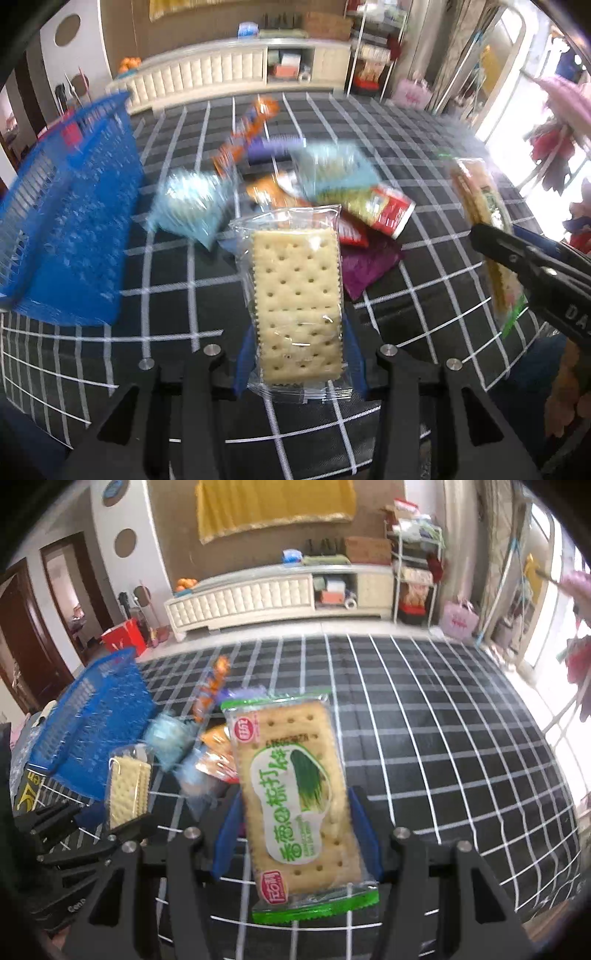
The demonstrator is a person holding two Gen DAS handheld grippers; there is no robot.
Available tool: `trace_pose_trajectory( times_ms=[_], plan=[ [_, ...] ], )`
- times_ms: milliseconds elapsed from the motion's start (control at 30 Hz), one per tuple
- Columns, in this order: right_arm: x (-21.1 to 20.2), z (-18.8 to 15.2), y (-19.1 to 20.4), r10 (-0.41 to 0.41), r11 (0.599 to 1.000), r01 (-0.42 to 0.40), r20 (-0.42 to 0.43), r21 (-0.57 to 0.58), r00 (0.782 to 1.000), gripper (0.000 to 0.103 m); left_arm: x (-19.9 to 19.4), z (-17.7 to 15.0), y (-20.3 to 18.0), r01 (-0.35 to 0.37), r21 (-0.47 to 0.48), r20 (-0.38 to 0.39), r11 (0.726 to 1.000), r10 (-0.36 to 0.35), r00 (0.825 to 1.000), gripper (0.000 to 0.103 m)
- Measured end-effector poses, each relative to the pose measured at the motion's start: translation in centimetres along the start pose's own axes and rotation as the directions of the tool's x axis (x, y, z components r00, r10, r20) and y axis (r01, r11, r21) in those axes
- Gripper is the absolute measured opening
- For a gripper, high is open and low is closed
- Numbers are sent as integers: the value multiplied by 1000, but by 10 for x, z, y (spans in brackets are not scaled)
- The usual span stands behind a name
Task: Organize snacks
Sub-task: 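Lift both cracker packs and carry them over the blue basket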
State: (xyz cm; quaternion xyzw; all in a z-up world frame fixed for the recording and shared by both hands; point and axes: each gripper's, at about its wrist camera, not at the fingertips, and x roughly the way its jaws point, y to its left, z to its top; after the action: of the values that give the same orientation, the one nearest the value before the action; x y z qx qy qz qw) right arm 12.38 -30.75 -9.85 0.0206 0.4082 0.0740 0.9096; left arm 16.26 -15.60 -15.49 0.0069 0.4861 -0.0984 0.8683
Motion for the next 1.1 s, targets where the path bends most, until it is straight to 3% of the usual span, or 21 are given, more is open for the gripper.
trace_pose_trajectory(
  times_ms=[267,467,800,1100],
  plan=[
    [-33,31,53,56,996,-50,68,-76,996,61,-72,16,38,33,4,121,999,-33,992,40],
    [-38,52,95,108,982,-93,85,-166,990,61,-114,22,84,-11,-8,179,1000,12,984,40],
    [-13,84,172,197,908,-166,43,-384,979,61,-145,26,157,-123,-9,172,992,123,977,40],
    [39,108,237,275,820,-262,-52,-509,960,61,-148,45,216,-164,-54,163,985,170,972,40]
  ],
)
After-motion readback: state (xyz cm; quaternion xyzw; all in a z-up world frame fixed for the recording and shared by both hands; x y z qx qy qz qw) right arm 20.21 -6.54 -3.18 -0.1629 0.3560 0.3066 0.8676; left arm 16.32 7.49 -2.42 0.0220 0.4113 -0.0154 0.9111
